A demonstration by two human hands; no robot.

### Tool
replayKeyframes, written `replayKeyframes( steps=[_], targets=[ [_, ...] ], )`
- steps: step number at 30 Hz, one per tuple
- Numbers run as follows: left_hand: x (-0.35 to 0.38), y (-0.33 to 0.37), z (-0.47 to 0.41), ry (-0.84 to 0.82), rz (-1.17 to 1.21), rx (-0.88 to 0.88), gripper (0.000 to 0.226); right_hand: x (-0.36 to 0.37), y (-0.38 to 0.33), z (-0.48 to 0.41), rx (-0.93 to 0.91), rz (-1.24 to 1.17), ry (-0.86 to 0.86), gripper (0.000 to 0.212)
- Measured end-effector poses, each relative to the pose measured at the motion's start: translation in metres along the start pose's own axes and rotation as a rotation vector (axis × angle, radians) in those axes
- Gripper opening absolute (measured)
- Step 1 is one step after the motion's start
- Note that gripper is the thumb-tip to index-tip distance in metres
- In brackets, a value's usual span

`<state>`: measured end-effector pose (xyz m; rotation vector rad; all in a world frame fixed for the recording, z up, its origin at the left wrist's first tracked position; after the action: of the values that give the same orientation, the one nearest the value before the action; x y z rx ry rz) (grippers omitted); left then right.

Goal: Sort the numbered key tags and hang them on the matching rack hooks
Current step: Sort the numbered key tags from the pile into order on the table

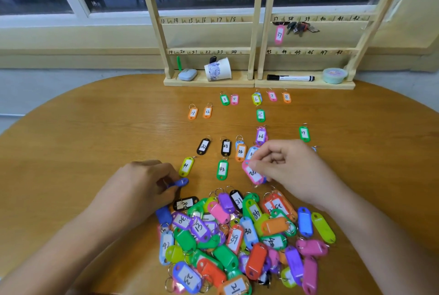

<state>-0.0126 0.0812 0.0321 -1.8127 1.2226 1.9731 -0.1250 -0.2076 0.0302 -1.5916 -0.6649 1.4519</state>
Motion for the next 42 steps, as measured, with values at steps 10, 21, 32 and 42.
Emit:
replayKeyframes(
  steps=[10,21,32,42],
  targets=[
    [-0.015,0.005,-0.011,0.031,0.080,-0.027,0.022,-0.005,0.001,-0.004,0.018,-0.357,0.041,0.019],
    [-0.007,0.040,-0.070,0.010,0.521,-0.037,0.027,-0.001,0.000,-0.004,0.074,-0.622,0.074,0.014],
    [0.034,0.081,-0.100,-0.124,0.833,-0.014,0.007,0.004,0.001,-0.005,0.028,-0.518,0.122,0.016],
    [0.038,0.071,-0.092,-0.166,0.867,0.001,0.013,0.009,0.001,-0.005,-0.010,-0.254,0.122,0.009]
  ],
)
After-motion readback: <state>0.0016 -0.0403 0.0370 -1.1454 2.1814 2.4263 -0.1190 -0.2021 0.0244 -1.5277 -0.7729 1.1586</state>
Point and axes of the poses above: each hand's wrist, its own z-axis away from the middle knuckle, its own x-axis out of the palm, y = z × x, the point moved 5 cm from there along -z, towards the middle knuckle, and after that the axes turned 6 degrees about z, right-handed, at the moved point
